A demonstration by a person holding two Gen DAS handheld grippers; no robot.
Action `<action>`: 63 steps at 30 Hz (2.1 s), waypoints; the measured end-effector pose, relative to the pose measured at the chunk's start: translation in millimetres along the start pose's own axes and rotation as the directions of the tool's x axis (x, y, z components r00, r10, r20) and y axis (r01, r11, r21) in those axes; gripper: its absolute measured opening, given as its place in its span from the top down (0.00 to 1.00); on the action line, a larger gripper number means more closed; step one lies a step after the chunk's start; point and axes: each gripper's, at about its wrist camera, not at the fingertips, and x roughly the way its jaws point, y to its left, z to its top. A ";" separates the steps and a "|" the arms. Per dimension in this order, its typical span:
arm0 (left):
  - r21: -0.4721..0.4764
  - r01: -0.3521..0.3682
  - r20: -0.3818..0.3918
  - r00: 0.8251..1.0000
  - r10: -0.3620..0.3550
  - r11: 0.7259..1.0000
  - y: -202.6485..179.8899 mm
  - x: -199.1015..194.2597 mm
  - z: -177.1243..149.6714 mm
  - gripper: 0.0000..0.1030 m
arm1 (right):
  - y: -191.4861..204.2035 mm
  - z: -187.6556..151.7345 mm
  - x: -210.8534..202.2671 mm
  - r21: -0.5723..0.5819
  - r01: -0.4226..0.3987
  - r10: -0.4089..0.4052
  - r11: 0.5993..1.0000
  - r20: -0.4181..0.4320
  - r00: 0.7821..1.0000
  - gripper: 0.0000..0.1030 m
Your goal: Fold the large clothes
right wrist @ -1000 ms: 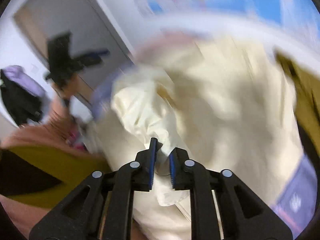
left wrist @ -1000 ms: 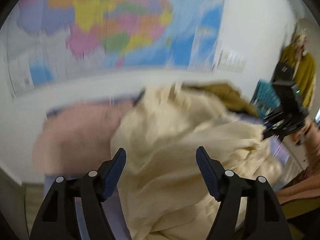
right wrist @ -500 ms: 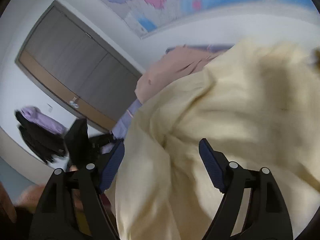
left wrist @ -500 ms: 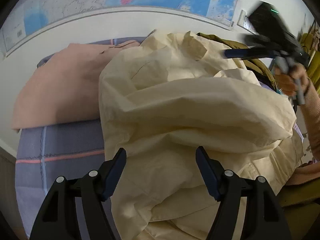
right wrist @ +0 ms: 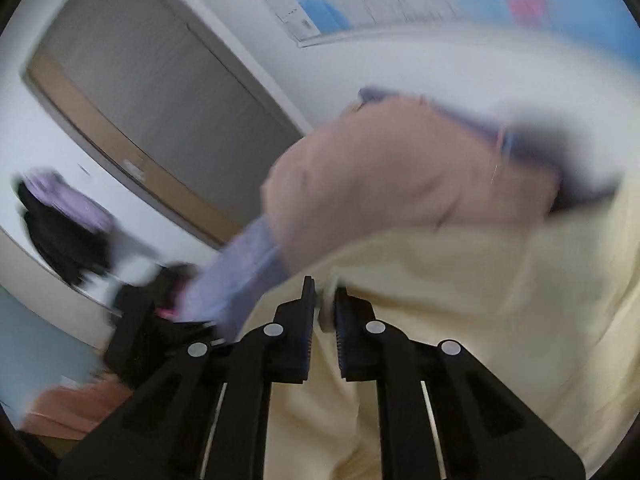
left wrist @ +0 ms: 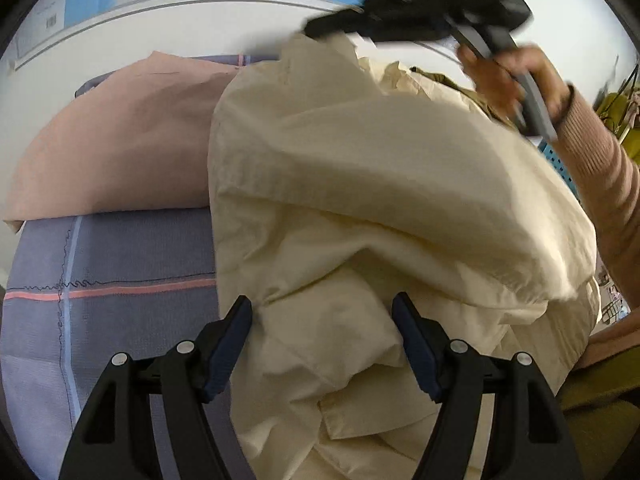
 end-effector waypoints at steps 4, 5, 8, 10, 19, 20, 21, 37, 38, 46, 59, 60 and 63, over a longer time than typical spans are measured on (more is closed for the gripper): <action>0.000 -0.004 -0.036 0.999 0.004 1.000 1.7 8.7 -3.8 0.30 | -14.3 34.7 10.2 0.009 0.100 -0.101 0.995 0.068 0.993 0.98; -0.004 -0.005 -0.035 0.999 0.005 1.000 2.4 8.4 -4.1 0.30 | -23.0 31.4 14.1 0.056 0.074 -0.076 0.996 0.043 0.996 0.94; 0.018 -0.023 0.001 1.000 0.023 1.000 1.9 -6.6 -1.9 0.30 | -30.0 10.2 7.2 0.115 0.021 -0.023 0.993 0.023 0.999 0.55; 0.032 -0.036 0.055 0.998 0.034 0.999 3.2 -26.1 3.2 0.30 | -20.2 -16.1 -18.4 0.061 0.001 -0.004 0.998 0.048 0.999 0.34; 0.196 -0.104 0.216 0.975 0.061 0.975 -23.8 -64.3 93.0 0.25 | 16.5 -196.0 -142.7 -0.015 0.062 -0.061 0.998 0.062 0.996 0.11; 0.219 -0.112 0.197 0.978 0.068 0.969 -29.5 -54.1 101.7 0.25 | 20.7 -217.6 -146.9 -0.017 0.097 -0.096 0.995 0.040 0.995 0.11; 0.242 -0.115 0.156 0.985 0.078 0.964 -37.2 -35.9 114.5 0.25 | 24.0 -231.6 -148.5 -0.016 0.115 -0.114 0.993 0.026 0.993 0.10; -0.023 -0.181 0.061 0.981 0.182 0.983 -5.5 28.5 179.9 0.95 | 18.4 -300.9 -233.5 0.198 0.078 -0.128 0.977 0.250 0.960 0.97; -0.066 -0.154 0.061 0.986 0.158 0.986 -0.3 31.1 184.3 0.95 | 11.8 -299.2 -249.6 0.218 0.100 -0.160 0.971 0.279 0.947 0.98; -0.209 -0.197 0.019 0.978 0.206 0.958 26.8 68.6 177.6 0.72 | -69.1 -317.6 -216.4 0.468 0.281 -0.344 0.838 0.053 0.937 0.58; 0.041 -0.140 0.190 0.973 0.130 0.989 -29.5 -3.0 122.0 0.32 | -71.1 -312.1 -194.1 0.431 0.315 -0.405 0.845 0.134 0.904 0.93; 0.088 -0.142 0.187 0.975 0.124 0.986 -40.8 -2.5 116.0 0.32 | -71.2 -309.4 -200.4 0.435 0.297 -0.398 0.850 0.159 0.904 0.97; 0.202 -0.087 0.138 0.989 0.060 0.976 -71.4 12.7 102.1 0.32 | -71.2 -301.4 -223.0 0.456 0.275 -0.416 0.846 0.244 0.876 0.98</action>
